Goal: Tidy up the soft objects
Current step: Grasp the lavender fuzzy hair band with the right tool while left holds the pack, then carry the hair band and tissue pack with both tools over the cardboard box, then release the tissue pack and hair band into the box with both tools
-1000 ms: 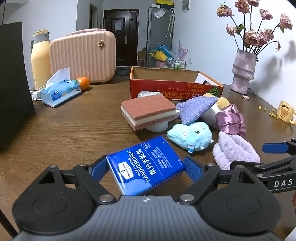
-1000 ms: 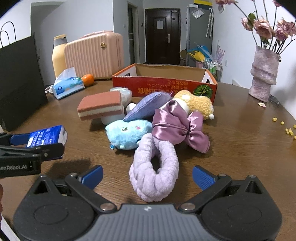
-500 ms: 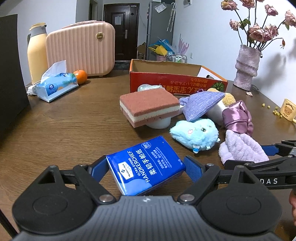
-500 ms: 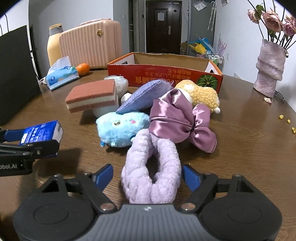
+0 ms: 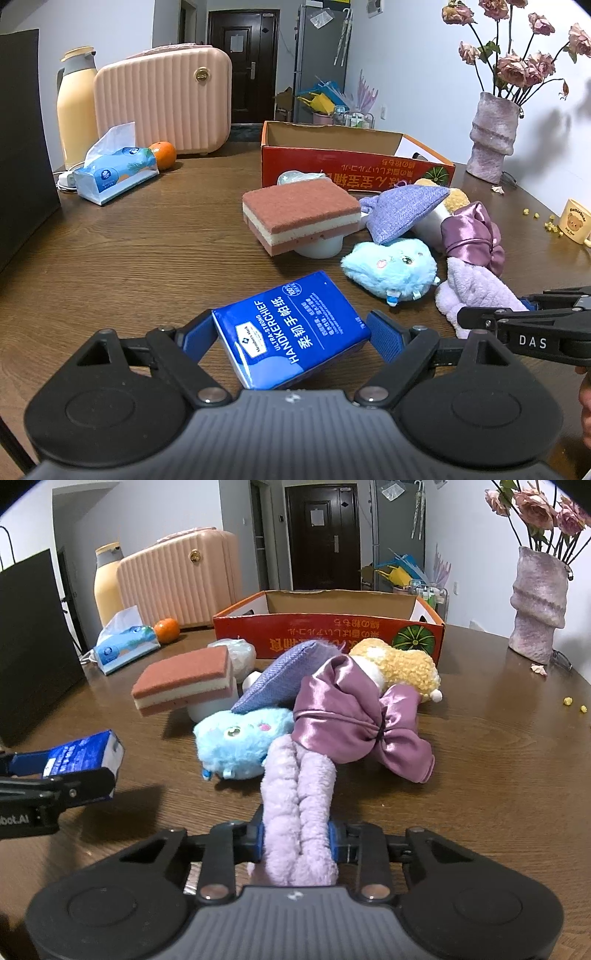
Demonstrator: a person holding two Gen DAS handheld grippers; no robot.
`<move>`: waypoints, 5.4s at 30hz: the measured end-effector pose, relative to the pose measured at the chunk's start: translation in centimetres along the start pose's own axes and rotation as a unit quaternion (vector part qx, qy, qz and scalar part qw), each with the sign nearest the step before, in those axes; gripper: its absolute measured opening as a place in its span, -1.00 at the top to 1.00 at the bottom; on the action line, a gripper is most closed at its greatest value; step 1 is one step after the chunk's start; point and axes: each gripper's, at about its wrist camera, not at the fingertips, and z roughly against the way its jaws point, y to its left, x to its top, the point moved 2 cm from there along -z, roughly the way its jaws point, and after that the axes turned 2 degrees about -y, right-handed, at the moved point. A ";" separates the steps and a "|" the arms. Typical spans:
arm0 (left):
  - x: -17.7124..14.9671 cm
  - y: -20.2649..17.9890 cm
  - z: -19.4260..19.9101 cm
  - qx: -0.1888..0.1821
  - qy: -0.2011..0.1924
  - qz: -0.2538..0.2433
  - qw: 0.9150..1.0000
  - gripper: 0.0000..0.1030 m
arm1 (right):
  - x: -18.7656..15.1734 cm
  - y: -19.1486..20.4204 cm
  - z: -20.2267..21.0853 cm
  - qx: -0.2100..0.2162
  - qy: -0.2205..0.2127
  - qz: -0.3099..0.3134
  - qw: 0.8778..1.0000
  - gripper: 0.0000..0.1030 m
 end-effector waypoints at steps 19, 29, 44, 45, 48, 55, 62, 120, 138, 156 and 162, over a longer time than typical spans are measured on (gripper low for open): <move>1.4 -0.1 2.2 0.006 -0.039 0.002 0.999 -0.71 | 1.1 1.4 3.4 0.032 -0.069 0.018 0.997 0.49; 3.5 -0.5 3.5 -0.001 -0.072 -0.002 0.997 -0.71 | 2.9 1.8 4.8 0.030 -0.118 0.036 0.992 0.49; 8.8 -1.9 3.3 0.002 -0.139 -0.012 0.990 -0.71 | 7.3 1.2 4.8 0.047 -0.190 0.041 0.980 0.49; 9.2 -2.0 3.2 0.002 -0.143 -0.013 0.990 -0.71 | 7.7 1.1 4.6 0.047 -0.194 0.039 0.979 0.49; 10.1 -2.3 2.8 0.000 -0.152 -0.012 0.988 -0.71 | 8.6 0.7 4.3 0.048 -0.208 0.034 0.976 0.49; 12.2 -3.1 1.1 0.004 -0.163 -0.013 0.987 -0.71 | 11.0 -0.4 3.2 0.044 -0.233 0.027 0.971 0.49; 14.2 -3.6 -1.1 0.007 -0.165 -0.012 0.986 -0.71 | 13.0 -1.6 1.9 0.030 -0.247 0.026 0.968 0.49; 23.7 -2.8 -22.5 0.080 -0.091 0.020 0.992 -0.71 | 24.5 -9.0 -17.1 -0.020 -0.135 0.007 0.991 0.48; 23.2 -2.2 -24.5 0.071 -0.072 0.018 0.995 -1.00 | 23.5 -9.2 -19.2 -0.048 -0.116 0.007 0.992 -0.94; 23.2 -2.2 -23.5 0.072 -0.079 0.027 0.994 -1.00 | 23.5 -9.5 -17.6 -0.060 -0.124 -0.001 0.990 -1.00; 22.9 -2.4 -21.9 0.067 -0.092 0.026 0.993 -1.00 | 23.2 -9.3 -16.0 -0.063 -0.138 0.002 0.988 -1.00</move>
